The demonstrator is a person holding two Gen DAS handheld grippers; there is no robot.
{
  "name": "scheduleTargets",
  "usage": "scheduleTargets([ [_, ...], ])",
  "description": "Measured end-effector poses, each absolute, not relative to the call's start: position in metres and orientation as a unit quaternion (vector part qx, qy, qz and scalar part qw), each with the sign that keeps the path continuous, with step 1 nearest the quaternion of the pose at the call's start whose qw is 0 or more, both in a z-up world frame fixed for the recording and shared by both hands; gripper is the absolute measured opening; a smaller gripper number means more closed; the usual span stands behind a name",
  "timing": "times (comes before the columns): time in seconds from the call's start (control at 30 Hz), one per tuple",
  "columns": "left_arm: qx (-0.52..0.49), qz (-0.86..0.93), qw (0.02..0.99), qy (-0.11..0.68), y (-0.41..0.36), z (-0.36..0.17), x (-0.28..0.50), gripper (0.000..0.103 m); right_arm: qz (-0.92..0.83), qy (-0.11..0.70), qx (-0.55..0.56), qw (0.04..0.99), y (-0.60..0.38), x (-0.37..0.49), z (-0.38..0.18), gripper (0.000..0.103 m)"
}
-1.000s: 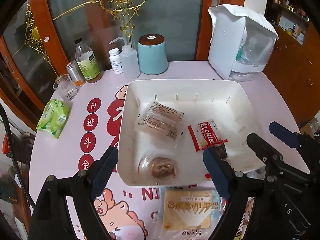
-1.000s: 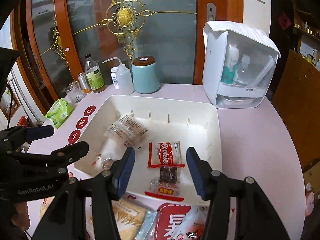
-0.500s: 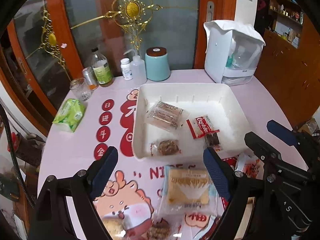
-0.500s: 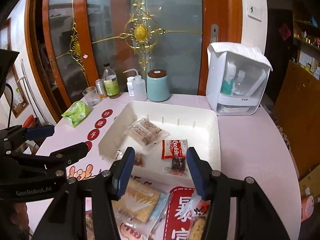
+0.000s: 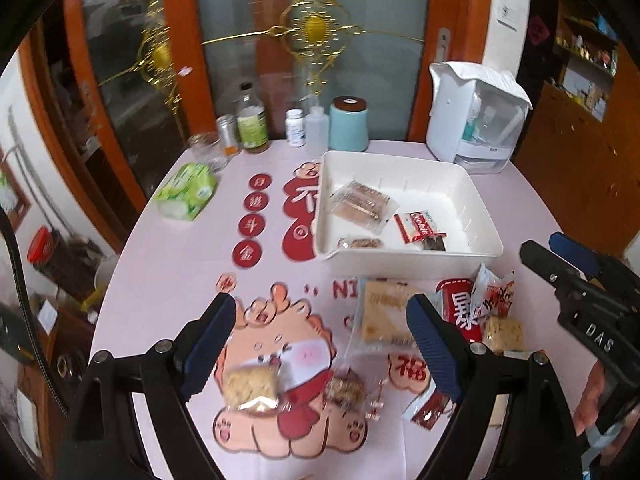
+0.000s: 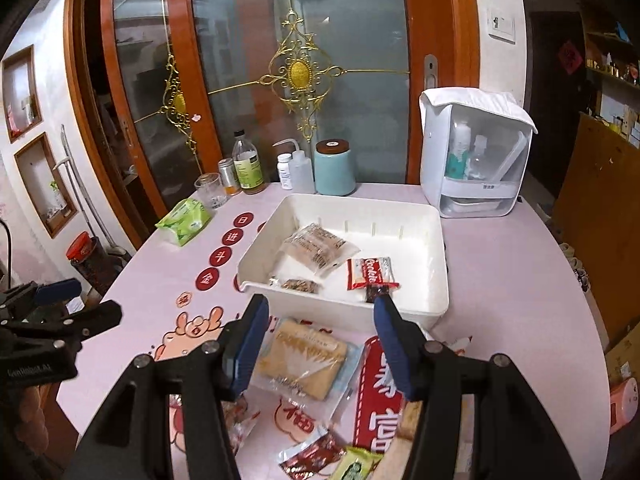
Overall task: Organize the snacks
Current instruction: 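Withdraw both tools from the tray toward the remaining snacks, then grasp the square cracker pack with the left tool while the right tool grasps the peanut pack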
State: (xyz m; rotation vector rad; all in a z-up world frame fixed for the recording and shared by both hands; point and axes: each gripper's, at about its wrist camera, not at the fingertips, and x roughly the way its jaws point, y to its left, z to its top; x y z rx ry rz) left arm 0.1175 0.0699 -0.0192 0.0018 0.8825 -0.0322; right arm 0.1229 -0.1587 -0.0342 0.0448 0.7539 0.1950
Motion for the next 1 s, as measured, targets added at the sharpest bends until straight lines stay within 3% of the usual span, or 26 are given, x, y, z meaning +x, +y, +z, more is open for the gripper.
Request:
scheduleTargets([
  [0.4,0.004,0.017,0.884,0.467,0.139,-0.053,0.069,0.086,0.148,0.394,0.01,0.907,-0.12,0.088,-0.061,0.055],
  [1.0,0.084,-0.096,0.823,0.554,0.168,-0.157,0.094,0.086,0.258,0.502,-0.083,0.822,-0.031,0.086,-0.184,0.055],
])
